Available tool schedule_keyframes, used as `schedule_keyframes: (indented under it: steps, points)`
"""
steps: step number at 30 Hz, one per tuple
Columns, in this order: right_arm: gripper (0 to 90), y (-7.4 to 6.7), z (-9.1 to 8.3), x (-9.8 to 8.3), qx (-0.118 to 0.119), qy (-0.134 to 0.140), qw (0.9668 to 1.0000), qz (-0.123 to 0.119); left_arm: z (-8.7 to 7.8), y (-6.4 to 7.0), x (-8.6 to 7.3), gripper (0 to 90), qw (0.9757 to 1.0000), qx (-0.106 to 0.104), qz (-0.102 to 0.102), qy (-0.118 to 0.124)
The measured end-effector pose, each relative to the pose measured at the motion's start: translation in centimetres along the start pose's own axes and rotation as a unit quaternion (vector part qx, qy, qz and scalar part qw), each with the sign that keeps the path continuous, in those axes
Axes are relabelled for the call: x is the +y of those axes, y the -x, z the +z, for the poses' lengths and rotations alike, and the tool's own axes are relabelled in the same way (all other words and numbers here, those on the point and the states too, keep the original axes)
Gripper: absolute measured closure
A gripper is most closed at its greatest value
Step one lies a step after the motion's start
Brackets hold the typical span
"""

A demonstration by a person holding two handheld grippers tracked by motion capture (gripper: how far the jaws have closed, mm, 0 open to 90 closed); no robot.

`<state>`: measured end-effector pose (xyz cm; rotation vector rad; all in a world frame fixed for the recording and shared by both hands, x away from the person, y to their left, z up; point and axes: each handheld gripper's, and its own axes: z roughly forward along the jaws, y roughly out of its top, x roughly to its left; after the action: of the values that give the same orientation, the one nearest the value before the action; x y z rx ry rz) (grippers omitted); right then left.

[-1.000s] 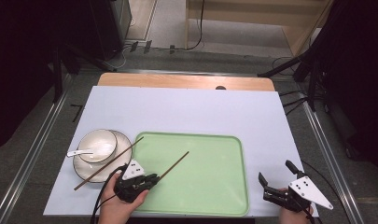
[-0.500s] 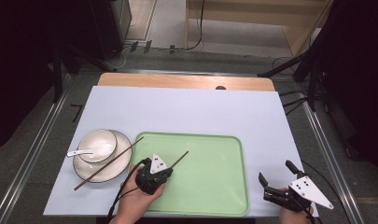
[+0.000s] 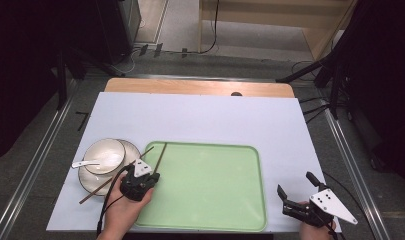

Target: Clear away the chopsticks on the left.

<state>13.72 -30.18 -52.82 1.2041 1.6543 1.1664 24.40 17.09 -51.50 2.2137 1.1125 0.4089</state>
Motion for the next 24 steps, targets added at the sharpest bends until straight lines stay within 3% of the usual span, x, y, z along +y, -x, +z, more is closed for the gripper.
schedule_keyframes:
  steps: [3, 6, 10, 12, 24]
  points:
    - [1.6, -0.04, -0.06, 0.03, 0.0, 0.0, 1.0, -0.001, -0.36, -0.64, -0.41, 90.0, 1.0, 0.003, -0.006, 0.002]
    - [1.6, 0.01, -0.1, 0.01, 0.0, 0.001, 1.0, 0.001, -0.53, -1.09, -0.72, 90.0, 0.9998, -0.015, -0.016, 0.005]
    - [1.6, 0.05, -0.13, 0.0, -0.001, 0.002, 1.0, 0.002, -0.52, -0.88, -0.83, 90.0, 0.9999, -0.013, -0.002, 0.01]
    - [1.6, 0.05, -0.12, -0.01, 0.0, 0.001, 1.0, 0.002, -0.48, -0.93, -0.9, 90.0, 0.9995, -0.028, -0.006, 0.012]
    - [1.6, 0.06, -0.1, 0.0, -0.001, 0.001, 1.0, 0.001, -0.46, -0.91, -0.92, 89.7, 0.9992, -0.038, -0.002, 0.012]
